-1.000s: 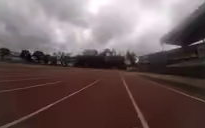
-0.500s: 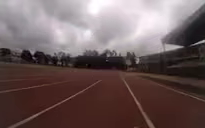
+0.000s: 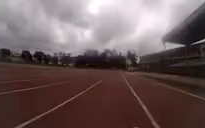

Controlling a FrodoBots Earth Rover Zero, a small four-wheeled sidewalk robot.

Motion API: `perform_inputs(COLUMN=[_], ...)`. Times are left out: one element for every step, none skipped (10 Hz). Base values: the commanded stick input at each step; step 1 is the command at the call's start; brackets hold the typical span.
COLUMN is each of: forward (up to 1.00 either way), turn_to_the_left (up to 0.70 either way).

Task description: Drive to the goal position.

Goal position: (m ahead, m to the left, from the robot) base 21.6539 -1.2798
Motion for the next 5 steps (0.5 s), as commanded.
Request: perform_inputs(forward=[0.70, 0.70, 0.70, 0.70, 0.70], turn_to_the_left=[0.00, 0.00, 0.00, 0.00, 0.00])
